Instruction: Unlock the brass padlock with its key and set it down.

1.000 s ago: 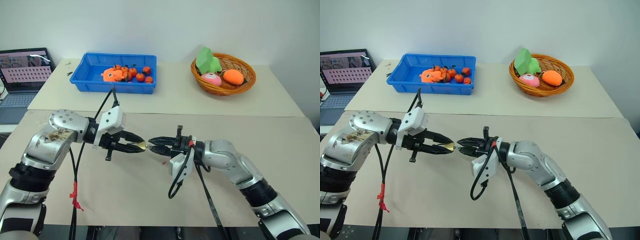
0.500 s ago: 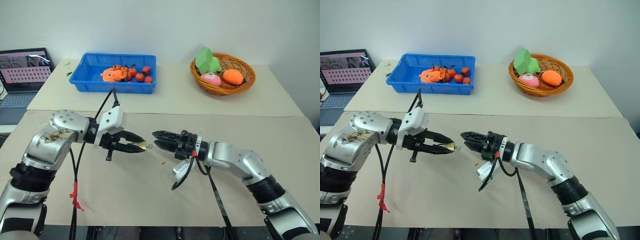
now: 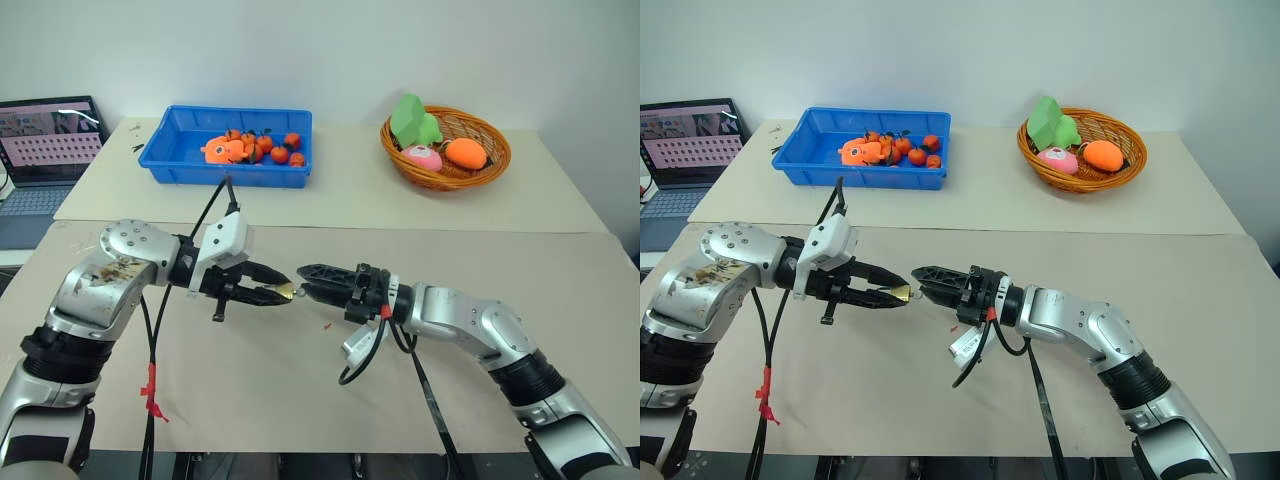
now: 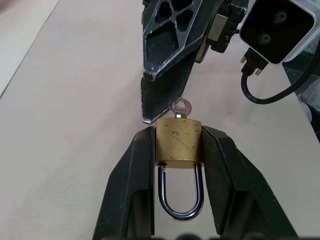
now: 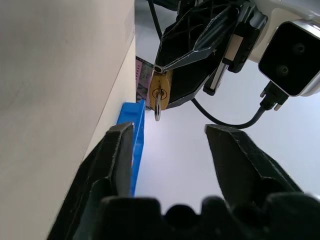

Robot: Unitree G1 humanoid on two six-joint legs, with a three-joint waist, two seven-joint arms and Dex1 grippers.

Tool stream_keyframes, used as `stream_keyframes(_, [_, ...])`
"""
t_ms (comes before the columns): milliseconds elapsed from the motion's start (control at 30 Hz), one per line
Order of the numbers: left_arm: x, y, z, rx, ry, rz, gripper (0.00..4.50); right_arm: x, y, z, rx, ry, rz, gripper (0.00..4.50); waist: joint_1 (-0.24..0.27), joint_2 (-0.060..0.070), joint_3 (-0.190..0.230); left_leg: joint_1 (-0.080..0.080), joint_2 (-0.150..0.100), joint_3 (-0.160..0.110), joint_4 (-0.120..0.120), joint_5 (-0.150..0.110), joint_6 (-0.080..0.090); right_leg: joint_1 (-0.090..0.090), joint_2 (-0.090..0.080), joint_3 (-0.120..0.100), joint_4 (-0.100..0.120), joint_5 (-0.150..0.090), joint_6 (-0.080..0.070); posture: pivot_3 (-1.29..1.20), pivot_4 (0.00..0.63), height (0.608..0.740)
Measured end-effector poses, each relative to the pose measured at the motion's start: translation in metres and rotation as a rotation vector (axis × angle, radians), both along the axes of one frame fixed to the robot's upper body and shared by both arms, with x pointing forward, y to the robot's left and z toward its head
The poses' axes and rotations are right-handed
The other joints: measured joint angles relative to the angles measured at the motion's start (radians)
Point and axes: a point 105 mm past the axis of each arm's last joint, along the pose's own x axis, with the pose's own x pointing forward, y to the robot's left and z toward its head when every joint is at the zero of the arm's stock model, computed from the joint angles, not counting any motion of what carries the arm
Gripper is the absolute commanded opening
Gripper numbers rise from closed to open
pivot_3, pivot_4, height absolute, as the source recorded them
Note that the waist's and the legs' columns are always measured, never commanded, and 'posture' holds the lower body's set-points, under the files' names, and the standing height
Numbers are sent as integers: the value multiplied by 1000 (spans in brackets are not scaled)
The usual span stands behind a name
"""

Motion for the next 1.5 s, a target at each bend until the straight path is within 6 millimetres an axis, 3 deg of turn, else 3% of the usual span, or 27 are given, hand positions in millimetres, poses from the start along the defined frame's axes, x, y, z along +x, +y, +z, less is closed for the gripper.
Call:
stream_keyframes(67, [0, 0, 0, 0, -1, 2, 838, 0, 0, 0, -3, 0, -1, 4426, 0, 0, 0, 0, 0, 0, 0, 0, 0, 0, 0, 0, 0, 0, 0, 0, 150, 740])
stream_keyframes(300, [0, 0, 0, -1, -2, 4, 838, -4, 7, -9, -46, 28, 19, 4426, 0, 0, 0, 0, 0, 0, 0, 0, 0, 0, 0, 0, 0, 0, 0, 0, 150, 740])
stream_keyframes(567, [1, 0, 0, -1, -3, 6, 838, -13, 17, -6, -34, 24, 63, 4426, 0, 0, 0, 0, 0, 0, 0, 0, 0, 0, 0, 0, 0, 0, 0, 0, 150, 740])
stream_keyframes(1500, [1, 0, 0, 0, -4, 8, 838, -7, 21, -4, -58, 6, 72, 4426, 0, 0, 0, 0, 0, 0, 0, 0, 0, 0, 0, 0, 0, 0, 0, 0, 150, 740])
